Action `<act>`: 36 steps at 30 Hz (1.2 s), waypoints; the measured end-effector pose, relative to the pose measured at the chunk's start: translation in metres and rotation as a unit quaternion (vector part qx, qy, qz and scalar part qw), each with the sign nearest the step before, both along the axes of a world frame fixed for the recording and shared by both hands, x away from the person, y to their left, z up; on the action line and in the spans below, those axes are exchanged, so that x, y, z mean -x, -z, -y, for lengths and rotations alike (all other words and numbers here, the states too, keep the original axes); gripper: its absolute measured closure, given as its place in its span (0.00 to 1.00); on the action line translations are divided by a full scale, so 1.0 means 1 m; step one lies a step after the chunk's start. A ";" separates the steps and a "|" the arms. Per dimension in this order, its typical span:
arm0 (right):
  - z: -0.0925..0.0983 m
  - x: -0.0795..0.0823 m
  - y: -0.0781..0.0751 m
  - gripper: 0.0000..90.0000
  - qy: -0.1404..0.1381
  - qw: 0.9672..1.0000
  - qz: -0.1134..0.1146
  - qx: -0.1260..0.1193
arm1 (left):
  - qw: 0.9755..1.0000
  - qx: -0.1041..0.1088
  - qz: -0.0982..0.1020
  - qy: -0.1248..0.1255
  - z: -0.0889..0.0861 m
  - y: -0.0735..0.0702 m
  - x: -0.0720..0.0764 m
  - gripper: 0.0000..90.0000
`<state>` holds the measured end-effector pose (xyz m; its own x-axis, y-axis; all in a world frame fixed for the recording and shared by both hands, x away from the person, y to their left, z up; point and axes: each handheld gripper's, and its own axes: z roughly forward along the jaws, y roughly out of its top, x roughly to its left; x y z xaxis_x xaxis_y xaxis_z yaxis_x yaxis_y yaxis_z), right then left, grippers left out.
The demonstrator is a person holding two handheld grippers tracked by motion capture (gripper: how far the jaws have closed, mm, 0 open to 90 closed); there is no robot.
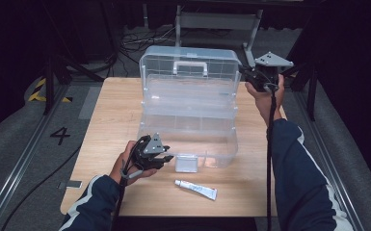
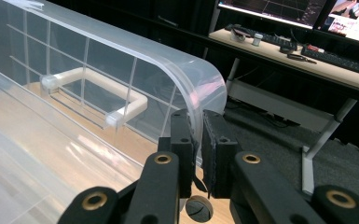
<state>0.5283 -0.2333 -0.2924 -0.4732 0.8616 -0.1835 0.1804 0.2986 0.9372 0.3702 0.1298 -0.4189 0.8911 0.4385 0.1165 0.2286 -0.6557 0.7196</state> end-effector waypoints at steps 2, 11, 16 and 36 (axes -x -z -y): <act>0.001 -0.005 0.000 0.93 -0.001 1.000 -0.006 -0.004 | 1.000 0.001 -0.001 0.001 0.000 0.000 0.000 0.71; -0.001 -0.023 -0.001 0.93 -0.003 1.000 -0.027 0.002 | 1.000 0.003 -0.002 0.002 0.001 0.001 0.000 0.71; 0.000 -0.032 0.002 0.92 -0.001 1.000 -0.031 -0.003 | 1.000 0.005 -0.003 0.006 0.000 0.001 -0.001 0.71; -0.006 -0.068 0.015 0.92 0.020 0.998 -0.062 -0.004 | 1.000 0.009 -0.007 0.008 0.000 0.001 -0.002 0.71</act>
